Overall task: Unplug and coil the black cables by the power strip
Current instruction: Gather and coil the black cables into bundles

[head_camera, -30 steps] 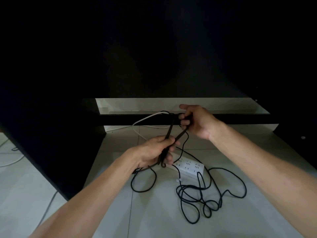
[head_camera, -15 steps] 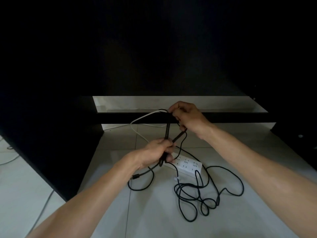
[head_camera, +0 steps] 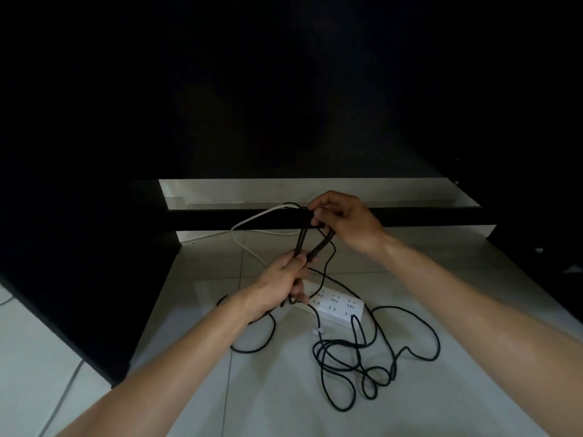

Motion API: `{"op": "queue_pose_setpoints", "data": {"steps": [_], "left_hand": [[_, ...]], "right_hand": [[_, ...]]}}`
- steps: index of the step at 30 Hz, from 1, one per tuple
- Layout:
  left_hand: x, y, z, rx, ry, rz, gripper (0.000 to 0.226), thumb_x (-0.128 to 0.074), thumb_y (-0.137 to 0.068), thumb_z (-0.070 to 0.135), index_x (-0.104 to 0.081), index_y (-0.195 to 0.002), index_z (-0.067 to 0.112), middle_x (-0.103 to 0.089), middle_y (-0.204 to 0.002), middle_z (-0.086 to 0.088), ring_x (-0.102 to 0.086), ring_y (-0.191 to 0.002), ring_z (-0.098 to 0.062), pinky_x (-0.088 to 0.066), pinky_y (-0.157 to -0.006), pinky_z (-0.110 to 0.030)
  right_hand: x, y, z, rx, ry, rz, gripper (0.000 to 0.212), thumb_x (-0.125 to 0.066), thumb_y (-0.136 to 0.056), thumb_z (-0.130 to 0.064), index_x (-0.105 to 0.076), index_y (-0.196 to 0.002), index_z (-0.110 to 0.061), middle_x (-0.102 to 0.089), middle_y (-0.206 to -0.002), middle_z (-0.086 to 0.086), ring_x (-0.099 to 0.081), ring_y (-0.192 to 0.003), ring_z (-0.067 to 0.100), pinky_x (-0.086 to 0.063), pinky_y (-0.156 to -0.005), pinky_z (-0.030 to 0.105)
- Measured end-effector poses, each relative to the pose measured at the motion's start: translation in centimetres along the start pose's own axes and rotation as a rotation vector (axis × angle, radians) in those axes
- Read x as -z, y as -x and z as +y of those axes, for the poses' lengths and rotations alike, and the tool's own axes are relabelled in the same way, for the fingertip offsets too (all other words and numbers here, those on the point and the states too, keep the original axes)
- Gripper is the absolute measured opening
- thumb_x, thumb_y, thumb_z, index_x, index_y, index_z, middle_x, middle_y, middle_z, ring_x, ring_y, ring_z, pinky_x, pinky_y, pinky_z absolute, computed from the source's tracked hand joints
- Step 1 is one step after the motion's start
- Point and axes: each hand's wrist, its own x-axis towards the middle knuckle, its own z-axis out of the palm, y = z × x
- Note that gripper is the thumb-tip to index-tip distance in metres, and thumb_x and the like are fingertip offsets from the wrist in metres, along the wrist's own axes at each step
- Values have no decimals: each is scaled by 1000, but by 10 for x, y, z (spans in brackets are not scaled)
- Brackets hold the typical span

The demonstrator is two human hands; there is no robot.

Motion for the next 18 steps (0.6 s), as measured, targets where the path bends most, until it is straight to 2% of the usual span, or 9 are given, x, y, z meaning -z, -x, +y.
{"op": "queue_pose_setpoints", "data": {"steps": [3,4,6,8,10,12,13,16,18], "left_hand": [[-2,3,7,60,-106,-2,36,-35,-103,43,-52,-84,17,-33,-58,8,-26,-41,-7,-26,-36,-20],[-3,3,9,70,-113,-47,37,-33,-103,44,-47,-80,18,-31,-56,9,-25,-41,-7,-26,-37,-21],[-4,1,10,75,-41,-130,35,-31,-104,40,-40,-76,19,-29,-56,9,-26,-44,-9,-37,-42,-25],[-5,-2,12,50,70,-122,35,-31,-105,36,-38,-75,18,-30,-56,7,-30,-45,-10,-45,-47,-29],[-8,-1,16,8,177,-42,35,-32,-105,36,-40,-77,17,-30,-58,5,-31,-44,-11,-44,-46,-28],[-9,-2,23,-37,227,54,34,-32,-104,38,-42,-80,16,-32,-57,5,-31,-43,-10,-38,-43,-25],[-9,-4,26,-59,219,90,34,-31,-104,39,-42,-81,17,-33,-56,6,-31,-42,-9,-35,-41,-23],[-1,-12,34,-96,153,160,34,-28,-105,38,-39,-79,19,-34,-58,5,-28,-39,-8,-24,-37,-19],[8,-16,35,-99,48,214,36,-27,-105,39,-38,-77,19,-34,-58,4,-26,-37,-6,-21,-35,-17]], "right_hand": [[3,-2,1,35,50,-47,13,-58,-99,-13,-68,-107,-15,-71,-84,-3,-61,-63,-6,-50,-64,13],[3,-2,2,25,34,-60,13,-58,-99,-14,-68,-107,-16,-71,-83,-3,-61,-63,-3,-50,-64,14],[1,-2,6,-21,-67,-47,13,-59,-99,-15,-68,-107,-16,-72,-81,-2,-61,-63,3,-50,-63,19],[-6,-1,10,-105,-285,6,16,-56,-100,-26,-67,-109,-17,-73,-82,-2,-63,-67,9,-49,-66,27],[-14,5,14,-249,-640,-22,43,-44,-101,-50,-62,-119,-15,-73,-89,6,-66,-74,18,-50,-71,35],[-23,18,19,-397,-845,-198,68,-26,-97,-68,-55,-127,-15,-70,-92,13,-68,-78,26,-53,-76,41],[-29,27,24,-436,-806,-331,75,-19,-95,-73,-56,-122,-14,-68,-92,14,-67,-79,27,-53,-80,42],[-44,50,34,-477,-476,-702,89,-4,-93,-75,-63,-106,-10,-67,-96,18,-64,-93,30,-46,-96,42],[-43,54,36,-451,-262,-805,76,-14,-99,-66,-65,-101,-9,-71,-78,4,-63,-84,27,-46,-93,40]]}}
